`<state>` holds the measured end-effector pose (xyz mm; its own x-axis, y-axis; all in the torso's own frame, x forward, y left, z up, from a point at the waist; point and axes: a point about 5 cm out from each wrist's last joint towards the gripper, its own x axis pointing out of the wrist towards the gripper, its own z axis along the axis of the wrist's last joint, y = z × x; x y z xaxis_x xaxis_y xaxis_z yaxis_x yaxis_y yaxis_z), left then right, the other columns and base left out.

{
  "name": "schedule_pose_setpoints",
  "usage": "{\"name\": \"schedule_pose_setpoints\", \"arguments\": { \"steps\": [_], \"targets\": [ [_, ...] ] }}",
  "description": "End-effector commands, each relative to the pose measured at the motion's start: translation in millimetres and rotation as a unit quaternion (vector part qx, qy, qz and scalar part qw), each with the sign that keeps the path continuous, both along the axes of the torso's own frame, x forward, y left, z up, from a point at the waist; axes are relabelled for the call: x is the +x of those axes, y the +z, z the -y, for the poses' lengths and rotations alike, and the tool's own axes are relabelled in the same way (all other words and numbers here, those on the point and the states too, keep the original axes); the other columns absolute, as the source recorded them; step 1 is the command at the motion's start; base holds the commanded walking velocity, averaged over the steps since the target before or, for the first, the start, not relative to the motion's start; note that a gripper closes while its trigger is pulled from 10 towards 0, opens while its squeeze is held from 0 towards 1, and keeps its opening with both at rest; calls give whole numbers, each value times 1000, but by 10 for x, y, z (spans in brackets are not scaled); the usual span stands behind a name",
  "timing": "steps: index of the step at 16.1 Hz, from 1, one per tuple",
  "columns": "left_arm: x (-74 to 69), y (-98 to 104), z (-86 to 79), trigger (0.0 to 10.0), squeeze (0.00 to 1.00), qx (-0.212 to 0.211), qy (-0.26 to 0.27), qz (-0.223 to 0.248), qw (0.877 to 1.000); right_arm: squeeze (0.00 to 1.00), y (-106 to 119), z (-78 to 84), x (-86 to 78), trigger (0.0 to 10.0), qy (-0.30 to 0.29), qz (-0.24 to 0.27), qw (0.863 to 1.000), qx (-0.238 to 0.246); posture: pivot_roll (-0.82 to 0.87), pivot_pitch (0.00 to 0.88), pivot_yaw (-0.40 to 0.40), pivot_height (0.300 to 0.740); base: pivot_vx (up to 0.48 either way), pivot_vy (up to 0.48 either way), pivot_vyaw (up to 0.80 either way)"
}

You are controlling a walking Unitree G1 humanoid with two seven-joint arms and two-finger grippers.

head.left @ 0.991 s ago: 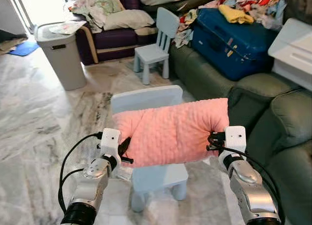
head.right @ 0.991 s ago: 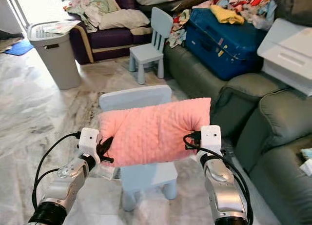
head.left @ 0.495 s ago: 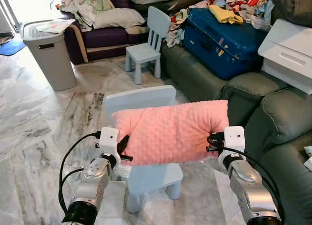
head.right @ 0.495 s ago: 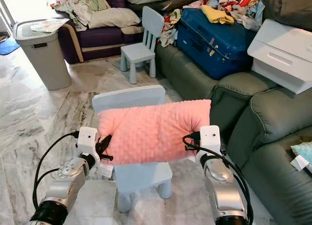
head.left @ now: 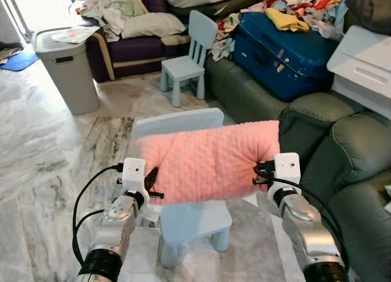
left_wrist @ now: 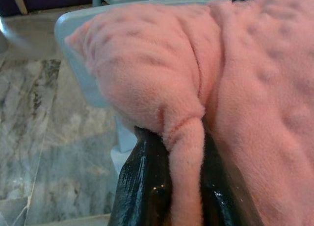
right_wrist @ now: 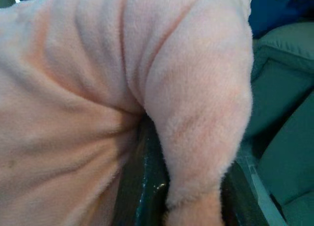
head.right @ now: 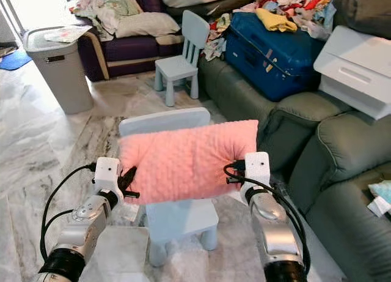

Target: Move the pillow to the sofa

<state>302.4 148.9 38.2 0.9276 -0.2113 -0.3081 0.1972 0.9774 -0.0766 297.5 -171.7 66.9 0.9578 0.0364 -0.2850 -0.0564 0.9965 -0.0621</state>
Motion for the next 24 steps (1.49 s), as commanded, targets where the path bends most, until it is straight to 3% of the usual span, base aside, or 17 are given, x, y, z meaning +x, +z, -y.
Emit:
{"name": "schedule_pose_setpoints", "arguments": {
  "steps": [1, 7, 13, 24],
  "targets": [
    [55, 100, -14, 10000, 0, 1, 4, 23, 1000, 0, 64, -9, 47, 10000, -4, 16, 1000, 6, -63, 2, 16, 740, 0, 0, -775],
    [33, 71, -40, 10000, 0, -5, 4, 16, 1000, 0, 70, -15, 39, 10000, 1, 23, 1000, 0, -65, 11, 17, 740, 0, 0, -775],
    [47, 82, 8, 10000, 0, -56, 16, 2, 998, 0, 58, 6, 23, 10000, -2, 22, 1000, 6, -69, 13, 13, 740, 0, 0, -726],
    [50, 85, 71, 10000, 0, -67, -1, -7, 998, 0, 71, 35, 23, 10000, 0, 25, 1000, -2, -76, 10, 9, 740, -223, 349, 0]
  ]
}}
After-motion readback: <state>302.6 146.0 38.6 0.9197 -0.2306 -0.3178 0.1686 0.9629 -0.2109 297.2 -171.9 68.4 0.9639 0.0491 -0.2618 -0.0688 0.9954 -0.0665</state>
